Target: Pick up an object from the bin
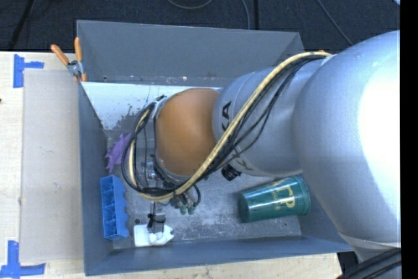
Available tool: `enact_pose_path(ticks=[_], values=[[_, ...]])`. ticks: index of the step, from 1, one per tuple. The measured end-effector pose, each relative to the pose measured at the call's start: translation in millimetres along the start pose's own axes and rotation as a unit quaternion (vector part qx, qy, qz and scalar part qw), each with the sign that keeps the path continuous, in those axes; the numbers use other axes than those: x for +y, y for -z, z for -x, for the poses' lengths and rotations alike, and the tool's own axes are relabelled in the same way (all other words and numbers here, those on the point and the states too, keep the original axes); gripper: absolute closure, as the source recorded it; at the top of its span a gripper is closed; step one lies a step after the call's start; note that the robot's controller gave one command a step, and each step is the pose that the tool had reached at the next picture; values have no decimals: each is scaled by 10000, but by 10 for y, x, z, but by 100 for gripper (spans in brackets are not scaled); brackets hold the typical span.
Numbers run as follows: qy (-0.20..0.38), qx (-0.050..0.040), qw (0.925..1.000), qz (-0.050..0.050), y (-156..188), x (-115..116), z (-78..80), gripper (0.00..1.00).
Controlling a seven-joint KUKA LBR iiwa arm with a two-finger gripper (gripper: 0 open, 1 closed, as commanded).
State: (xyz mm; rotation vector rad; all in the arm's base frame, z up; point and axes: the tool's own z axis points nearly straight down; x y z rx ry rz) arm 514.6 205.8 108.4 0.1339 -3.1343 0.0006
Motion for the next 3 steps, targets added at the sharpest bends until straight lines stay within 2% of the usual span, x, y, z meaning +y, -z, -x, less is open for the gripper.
enact_pose_path(ticks=[1,2,3], values=[[900,10,9959,-1,201,152,454,0],[689,-3,9976,0,252,38,118,0],[1290,15,9916,-1,-66,13,-180,0]])
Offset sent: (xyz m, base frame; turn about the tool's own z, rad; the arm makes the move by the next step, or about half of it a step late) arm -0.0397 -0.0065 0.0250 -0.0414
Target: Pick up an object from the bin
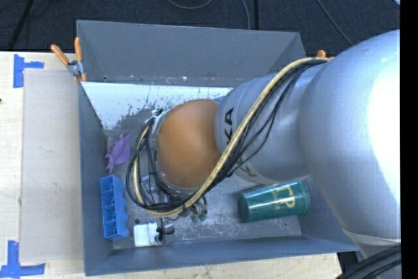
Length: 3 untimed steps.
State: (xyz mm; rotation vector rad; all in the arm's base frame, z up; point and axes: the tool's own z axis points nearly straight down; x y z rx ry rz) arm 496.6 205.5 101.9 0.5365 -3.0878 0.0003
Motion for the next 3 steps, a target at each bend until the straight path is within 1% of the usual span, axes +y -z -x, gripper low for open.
enact_pose_path(ticks=[1,3], values=[[-5,-107,9999,-5,-272,66,-175,100],[-10,-89,10000,-4,-228,65,-188,100]])
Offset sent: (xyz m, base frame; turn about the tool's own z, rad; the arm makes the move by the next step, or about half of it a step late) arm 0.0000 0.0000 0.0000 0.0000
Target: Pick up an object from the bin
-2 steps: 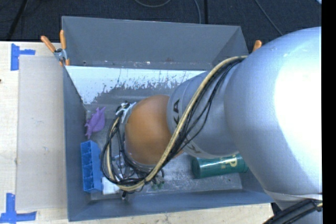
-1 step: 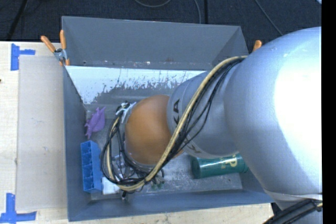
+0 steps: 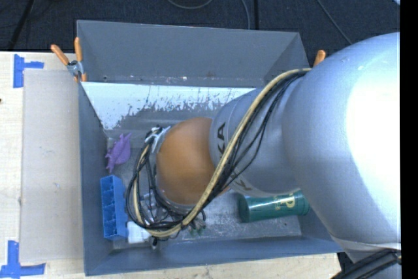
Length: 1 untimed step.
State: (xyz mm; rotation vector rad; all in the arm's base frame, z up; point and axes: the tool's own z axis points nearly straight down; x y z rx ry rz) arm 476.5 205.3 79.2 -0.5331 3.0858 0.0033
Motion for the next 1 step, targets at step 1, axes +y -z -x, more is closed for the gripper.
enact_pose_path(ticks=[1], values=[[8,61,10000,-3,182,7,-36,100]])
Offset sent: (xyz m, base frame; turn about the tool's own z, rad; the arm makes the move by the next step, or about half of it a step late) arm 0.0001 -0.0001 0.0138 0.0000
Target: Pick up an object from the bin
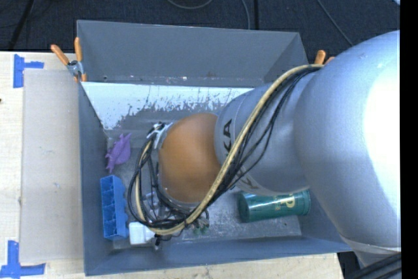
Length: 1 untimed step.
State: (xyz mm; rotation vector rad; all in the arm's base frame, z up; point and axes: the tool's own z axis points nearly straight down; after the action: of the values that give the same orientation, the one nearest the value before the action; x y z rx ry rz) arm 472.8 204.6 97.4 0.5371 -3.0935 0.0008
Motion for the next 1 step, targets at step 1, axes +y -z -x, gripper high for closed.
enact_pose_path(ticks=[1], values=[[6,4,10000,2,165,8,-4,100]])
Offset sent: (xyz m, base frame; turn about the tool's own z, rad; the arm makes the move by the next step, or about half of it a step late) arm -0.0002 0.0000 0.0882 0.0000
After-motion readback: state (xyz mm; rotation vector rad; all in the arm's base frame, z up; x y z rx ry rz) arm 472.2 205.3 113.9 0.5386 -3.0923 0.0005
